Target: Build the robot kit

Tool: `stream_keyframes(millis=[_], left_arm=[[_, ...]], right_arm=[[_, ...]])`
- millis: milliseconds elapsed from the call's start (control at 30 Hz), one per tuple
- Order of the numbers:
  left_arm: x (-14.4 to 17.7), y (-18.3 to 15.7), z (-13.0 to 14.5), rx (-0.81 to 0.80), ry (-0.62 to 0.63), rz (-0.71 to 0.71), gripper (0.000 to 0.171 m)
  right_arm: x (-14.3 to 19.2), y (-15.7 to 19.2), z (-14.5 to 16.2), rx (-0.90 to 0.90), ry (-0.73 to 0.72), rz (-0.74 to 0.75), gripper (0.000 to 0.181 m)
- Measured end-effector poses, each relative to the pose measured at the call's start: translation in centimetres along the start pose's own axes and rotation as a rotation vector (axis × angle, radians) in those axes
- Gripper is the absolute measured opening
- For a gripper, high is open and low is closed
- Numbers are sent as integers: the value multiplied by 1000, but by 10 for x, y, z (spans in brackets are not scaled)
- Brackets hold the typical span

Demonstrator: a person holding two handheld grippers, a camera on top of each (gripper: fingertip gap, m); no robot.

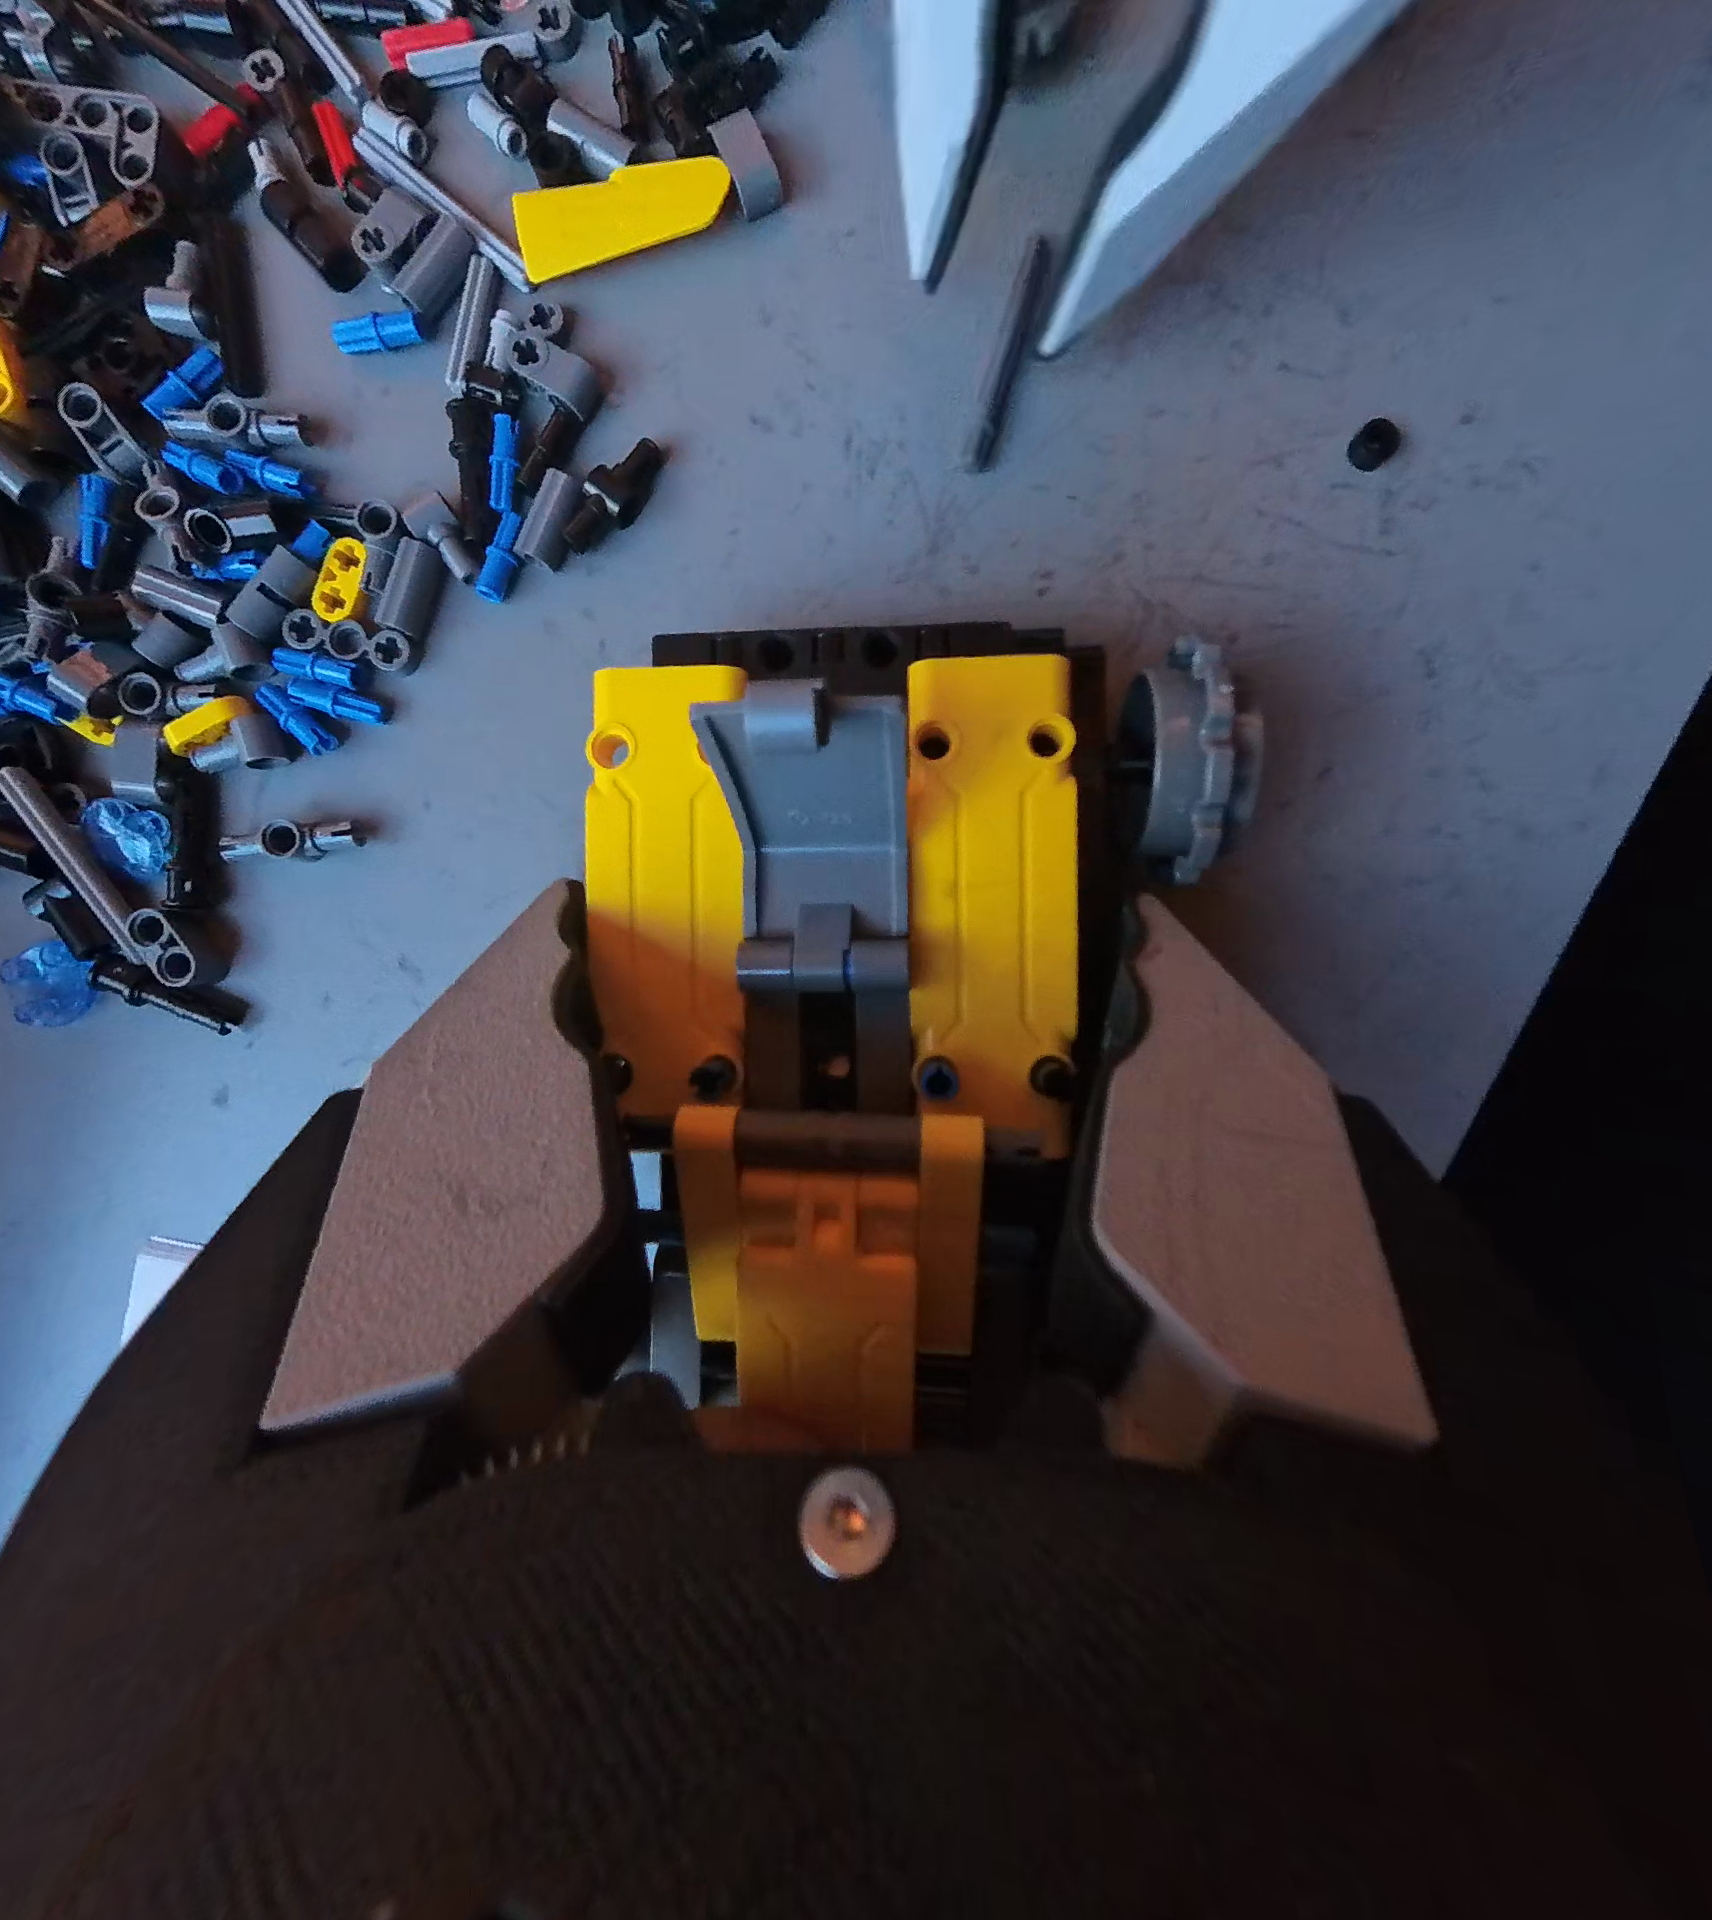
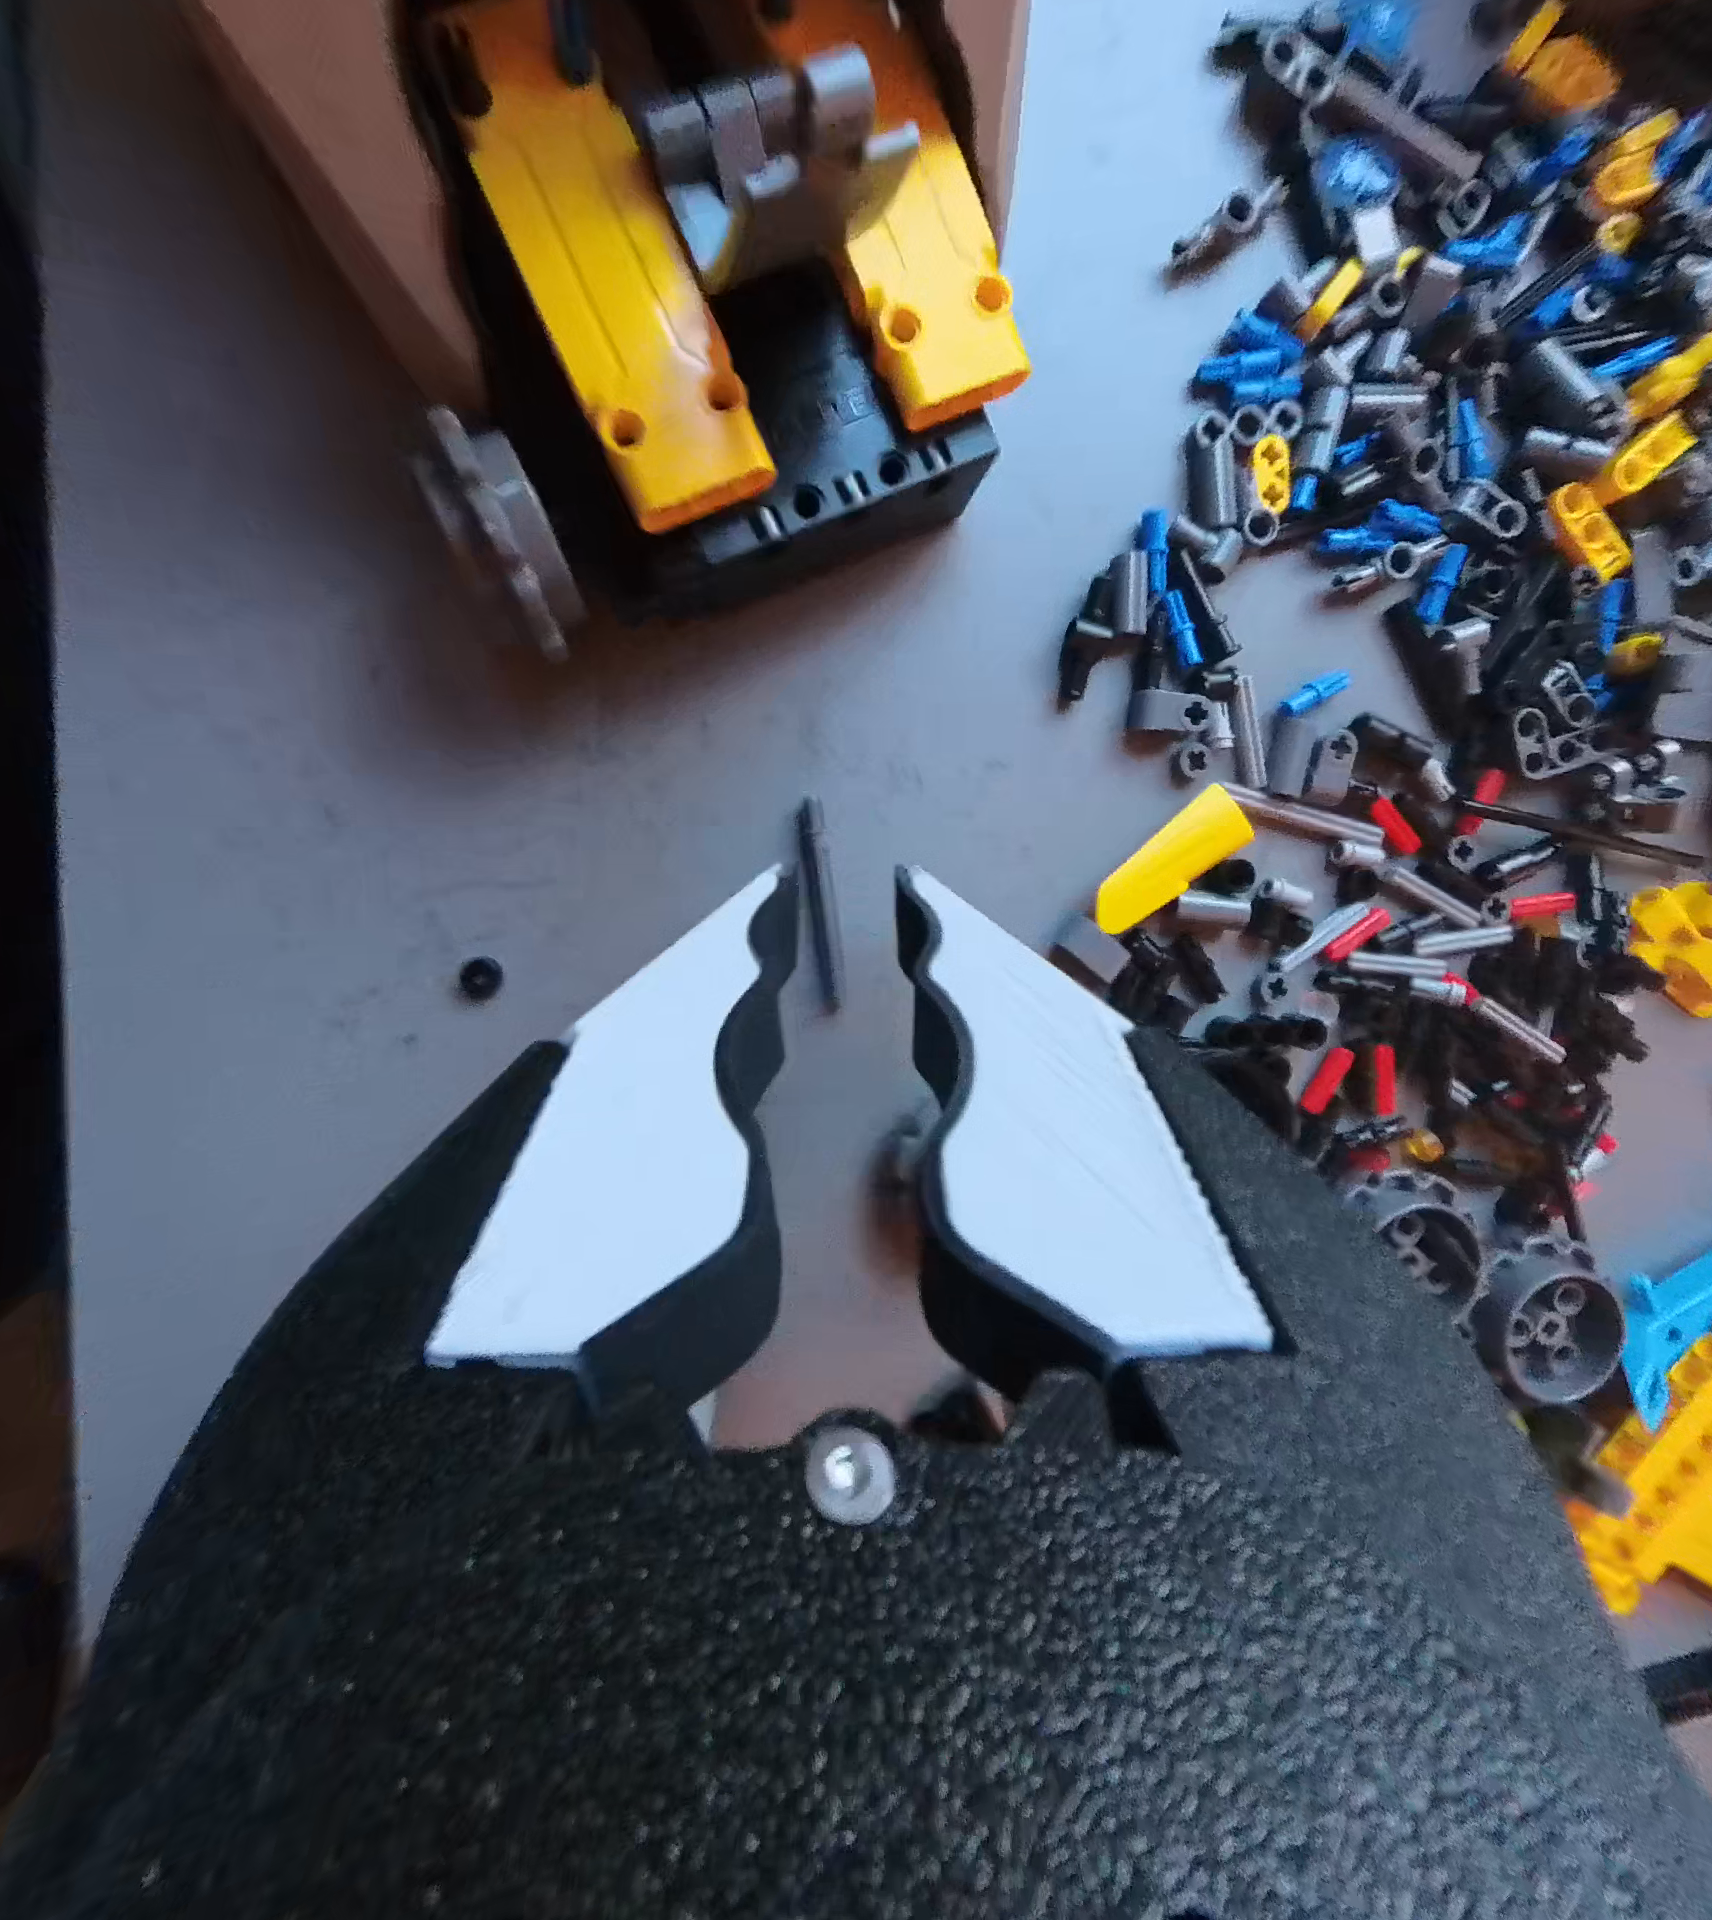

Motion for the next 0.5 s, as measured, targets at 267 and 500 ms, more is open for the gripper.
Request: stream_keyframes(millis=[267,500], left_arm=[[0,6,0,69,-12,-46,96],[4,6,4,81,23,-81,96]], right_arm=[[-5,57,-9,-182,-343,260,38],[9,92,4,-362,-583,227,42]])
Point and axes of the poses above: each gripper's, where its closed fingertips meet, x back along the fingers, z out of its underside, y = z × x across the jaws, the point moved 4 cm from there along x, back along the fingers, and after that the axes turned 14 degrees about -z, right-handed, at the moved point
